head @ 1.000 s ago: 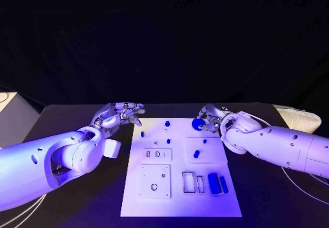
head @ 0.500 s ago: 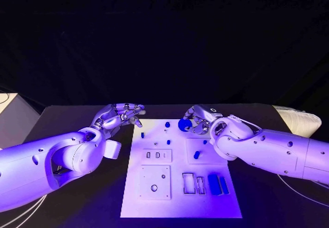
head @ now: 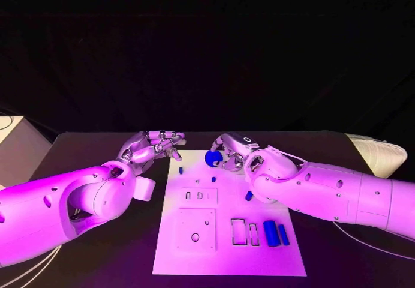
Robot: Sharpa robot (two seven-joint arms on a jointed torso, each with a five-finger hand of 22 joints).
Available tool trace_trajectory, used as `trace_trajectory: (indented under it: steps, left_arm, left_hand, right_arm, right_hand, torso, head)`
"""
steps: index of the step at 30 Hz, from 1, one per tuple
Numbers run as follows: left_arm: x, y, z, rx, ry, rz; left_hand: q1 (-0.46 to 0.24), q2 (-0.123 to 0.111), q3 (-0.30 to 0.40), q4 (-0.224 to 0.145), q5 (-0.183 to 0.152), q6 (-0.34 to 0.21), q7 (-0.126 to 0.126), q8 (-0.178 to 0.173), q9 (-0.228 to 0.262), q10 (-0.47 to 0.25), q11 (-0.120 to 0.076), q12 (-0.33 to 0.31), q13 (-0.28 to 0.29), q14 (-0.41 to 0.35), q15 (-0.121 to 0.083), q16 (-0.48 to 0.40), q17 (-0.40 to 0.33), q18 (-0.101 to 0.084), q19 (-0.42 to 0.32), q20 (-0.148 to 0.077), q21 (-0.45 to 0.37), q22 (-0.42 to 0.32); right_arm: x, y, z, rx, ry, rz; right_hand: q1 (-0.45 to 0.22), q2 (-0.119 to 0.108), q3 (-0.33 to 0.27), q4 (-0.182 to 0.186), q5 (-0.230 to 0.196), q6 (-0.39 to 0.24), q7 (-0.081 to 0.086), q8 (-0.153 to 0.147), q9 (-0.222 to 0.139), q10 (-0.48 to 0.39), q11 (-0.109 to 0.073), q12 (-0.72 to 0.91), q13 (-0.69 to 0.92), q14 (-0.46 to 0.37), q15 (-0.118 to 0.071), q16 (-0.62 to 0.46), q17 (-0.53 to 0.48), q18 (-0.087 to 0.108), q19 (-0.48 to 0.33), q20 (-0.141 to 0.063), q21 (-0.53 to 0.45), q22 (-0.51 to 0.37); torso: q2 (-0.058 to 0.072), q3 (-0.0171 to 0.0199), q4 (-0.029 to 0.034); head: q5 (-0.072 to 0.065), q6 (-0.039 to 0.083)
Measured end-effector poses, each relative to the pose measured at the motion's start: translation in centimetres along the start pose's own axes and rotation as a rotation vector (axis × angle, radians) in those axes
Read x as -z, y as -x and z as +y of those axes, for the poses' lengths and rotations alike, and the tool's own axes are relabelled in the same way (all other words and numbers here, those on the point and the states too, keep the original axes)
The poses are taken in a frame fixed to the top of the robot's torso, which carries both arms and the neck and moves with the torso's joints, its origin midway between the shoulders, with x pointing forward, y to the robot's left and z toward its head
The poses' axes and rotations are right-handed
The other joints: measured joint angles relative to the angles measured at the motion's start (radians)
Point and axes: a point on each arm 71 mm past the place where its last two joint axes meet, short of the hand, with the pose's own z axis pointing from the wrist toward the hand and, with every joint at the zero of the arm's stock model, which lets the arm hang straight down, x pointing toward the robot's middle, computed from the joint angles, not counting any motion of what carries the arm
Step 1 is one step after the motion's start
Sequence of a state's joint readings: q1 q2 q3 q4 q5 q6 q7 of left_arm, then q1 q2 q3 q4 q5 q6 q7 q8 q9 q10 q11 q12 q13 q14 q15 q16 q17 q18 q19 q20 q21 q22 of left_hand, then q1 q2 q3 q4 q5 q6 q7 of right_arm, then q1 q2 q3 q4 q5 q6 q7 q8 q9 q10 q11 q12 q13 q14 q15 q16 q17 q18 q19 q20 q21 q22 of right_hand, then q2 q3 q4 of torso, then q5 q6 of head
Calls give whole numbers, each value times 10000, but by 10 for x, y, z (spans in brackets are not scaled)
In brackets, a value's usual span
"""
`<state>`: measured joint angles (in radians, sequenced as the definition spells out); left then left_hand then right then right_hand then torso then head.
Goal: Assemble the parts on the task board
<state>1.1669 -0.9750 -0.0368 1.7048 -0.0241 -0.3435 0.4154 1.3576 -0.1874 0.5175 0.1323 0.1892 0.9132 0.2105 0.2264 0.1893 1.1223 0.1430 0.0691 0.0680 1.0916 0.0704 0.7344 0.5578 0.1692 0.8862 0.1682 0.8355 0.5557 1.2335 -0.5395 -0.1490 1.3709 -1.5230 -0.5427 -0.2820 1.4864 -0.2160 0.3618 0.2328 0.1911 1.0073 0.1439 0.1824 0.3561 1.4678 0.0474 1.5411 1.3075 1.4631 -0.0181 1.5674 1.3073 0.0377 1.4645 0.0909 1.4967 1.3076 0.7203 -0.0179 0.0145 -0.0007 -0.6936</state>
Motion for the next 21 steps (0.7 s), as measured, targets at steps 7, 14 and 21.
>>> trace_trajectory:
  steps: [7,14,21]
  left_arm:
    - [-1,-1,0,11,4,27]
    - [-1,-1,0,11,9,29]
    - [-1,-1,1,11,13,29]
  left_hand:
    - [0,0,0,0,0,0,0,0,0,0,0,0,0,0,0,0,0,0,0,0,0,-1]
    - [0,0,0,0,0,0,0,0,0,0,0,0,-1,0,0,0,0,0,0,0,0,-1]
    - [0,0,0,0,0,0,0,0,-1,0,0,0,-2,0,0,0,0,0,0,0,0,-1]
  right_arm:
    - [-6,-6,7,140,115,63]
    - [-7,-15,10,190,148,302]
    - [-7,-22,7,297,65,559]
  right_hand:
    - [-27,-27,0,1,-2,28,3,6,1,0,0,0,0,0,0,0,0,0,0,0,0,-1]
    - [-38,-40,0,0,-21,28,3,25,3,0,1,0,0,0,1,0,0,0,0,0,0,-2]
    - [-53,-26,-1,0,-40,28,2,40,4,-1,1,0,-1,0,1,0,0,1,0,1,0,0]
  torso:
    - [12,6,-8]
    - [15,15,-15]
    - [9,28,-31]
  head:
    - [6,-41]
    - [32,-118]
    - [69,-174]
